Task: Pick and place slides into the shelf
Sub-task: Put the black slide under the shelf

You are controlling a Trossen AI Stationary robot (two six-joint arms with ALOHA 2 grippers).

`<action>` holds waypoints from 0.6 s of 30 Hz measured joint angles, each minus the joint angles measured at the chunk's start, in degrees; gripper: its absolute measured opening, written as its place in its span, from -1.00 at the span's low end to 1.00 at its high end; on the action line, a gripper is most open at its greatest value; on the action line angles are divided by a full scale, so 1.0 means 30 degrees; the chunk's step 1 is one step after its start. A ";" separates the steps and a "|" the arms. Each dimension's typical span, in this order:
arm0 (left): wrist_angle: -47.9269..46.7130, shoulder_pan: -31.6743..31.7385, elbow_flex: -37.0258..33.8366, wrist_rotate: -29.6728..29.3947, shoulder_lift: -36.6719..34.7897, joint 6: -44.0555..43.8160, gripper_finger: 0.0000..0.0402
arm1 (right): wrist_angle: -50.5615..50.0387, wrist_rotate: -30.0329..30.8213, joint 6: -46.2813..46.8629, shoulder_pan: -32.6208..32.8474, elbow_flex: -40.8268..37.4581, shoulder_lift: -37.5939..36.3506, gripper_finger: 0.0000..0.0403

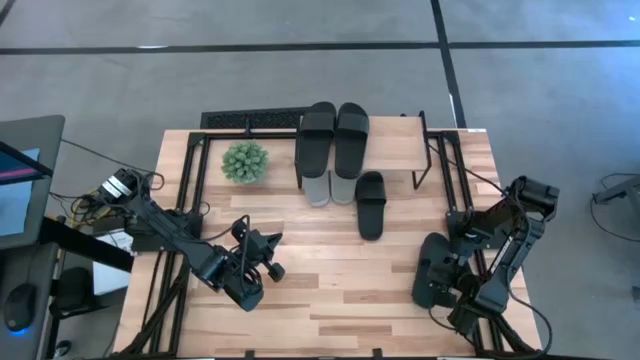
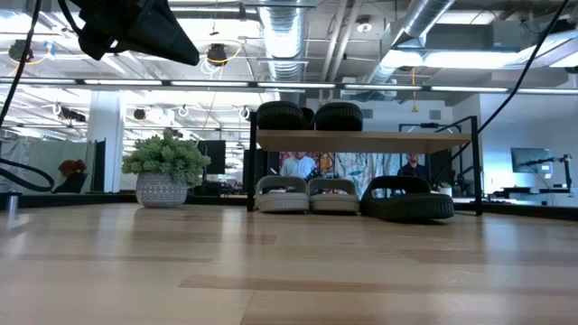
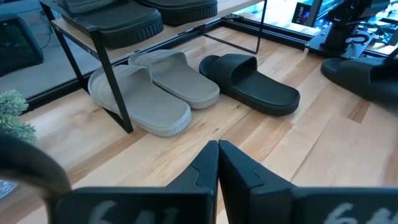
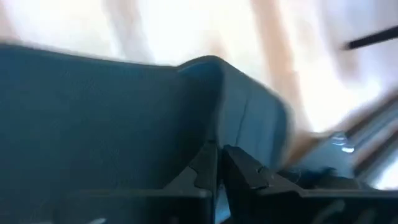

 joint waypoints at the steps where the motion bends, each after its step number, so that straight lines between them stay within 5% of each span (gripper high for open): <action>1: 0.0001 0.0000 0.0000 0.0003 0.0000 0.0014 -1.00 | -0.0657 0.0123 0.0186 0.0004 0.0168 0.0021 -0.96; 11: -0.0053 0.0121 0.0000 -0.0179 0.0000 0.0342 -1.00 | -0.3880 0.2560 -0.0168 -0.1515 0.0394 -0.1032 -0.99; 18: -0.0063 0.0283 0.0000 -0.0194 0.0000 0.0383 -1.00 | -0.3507 0.5028 -0.3104 -0.3875 0.0394 -0.1563 -1.00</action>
